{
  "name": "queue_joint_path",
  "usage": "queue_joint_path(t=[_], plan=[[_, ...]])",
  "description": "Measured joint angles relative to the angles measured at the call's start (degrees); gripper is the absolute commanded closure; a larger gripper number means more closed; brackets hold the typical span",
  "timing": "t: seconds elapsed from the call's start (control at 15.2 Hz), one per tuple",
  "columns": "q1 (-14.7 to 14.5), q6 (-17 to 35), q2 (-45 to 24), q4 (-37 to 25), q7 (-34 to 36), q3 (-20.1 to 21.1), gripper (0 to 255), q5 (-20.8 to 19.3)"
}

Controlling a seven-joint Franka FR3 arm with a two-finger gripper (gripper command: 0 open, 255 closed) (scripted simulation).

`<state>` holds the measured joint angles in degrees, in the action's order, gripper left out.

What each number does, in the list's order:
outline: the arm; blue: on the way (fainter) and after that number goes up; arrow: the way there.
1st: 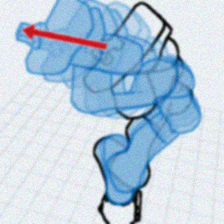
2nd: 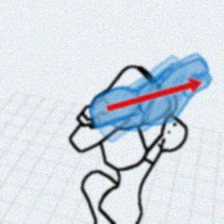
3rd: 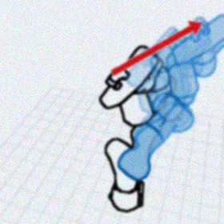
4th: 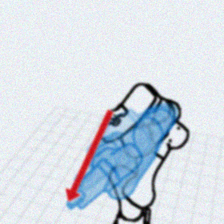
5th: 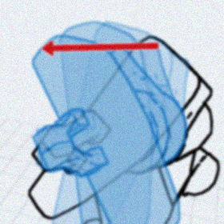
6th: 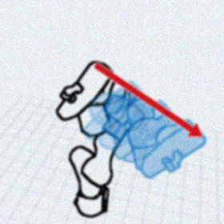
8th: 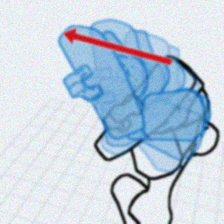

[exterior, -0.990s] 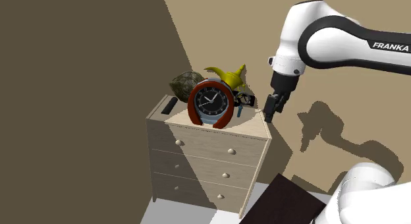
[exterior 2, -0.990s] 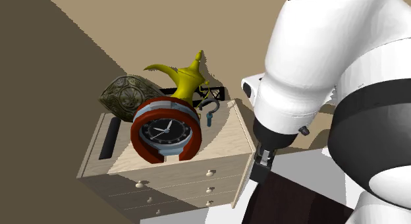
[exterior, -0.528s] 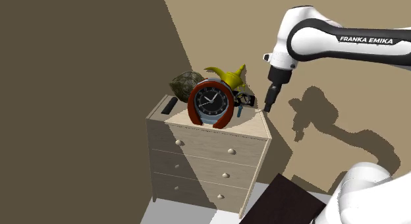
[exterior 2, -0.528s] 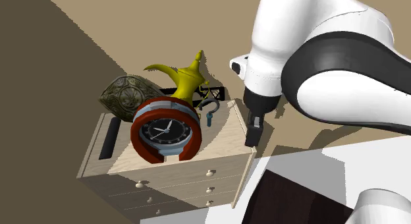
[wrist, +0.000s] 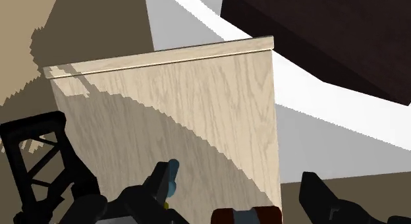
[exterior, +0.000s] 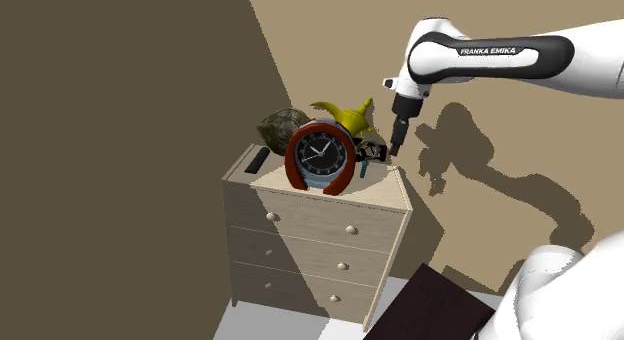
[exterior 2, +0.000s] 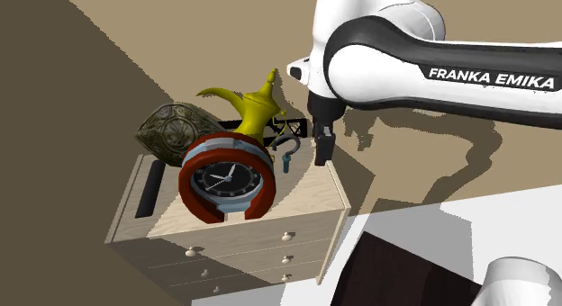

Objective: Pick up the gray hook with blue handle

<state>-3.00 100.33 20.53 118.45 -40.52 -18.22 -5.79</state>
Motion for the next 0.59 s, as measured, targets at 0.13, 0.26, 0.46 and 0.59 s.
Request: queue_joint_path(t=[0.13, 0.26, 0.46, 0.59], plan=[[-0.6, 0.3, -4.7, -4.4, -5.8, -2.4, 0, 1.5], [-1.0, 0.3, -9.5, -9.1, -11.5, -4.5, 0, 3.5], [-1.1, 0.8, -14.1, -12.8, -17.1, -5.9, 0, 5.8], [-1.1, 2.1, -14.9, -12.2, -18.1, -6.2, 0, 6.2]])
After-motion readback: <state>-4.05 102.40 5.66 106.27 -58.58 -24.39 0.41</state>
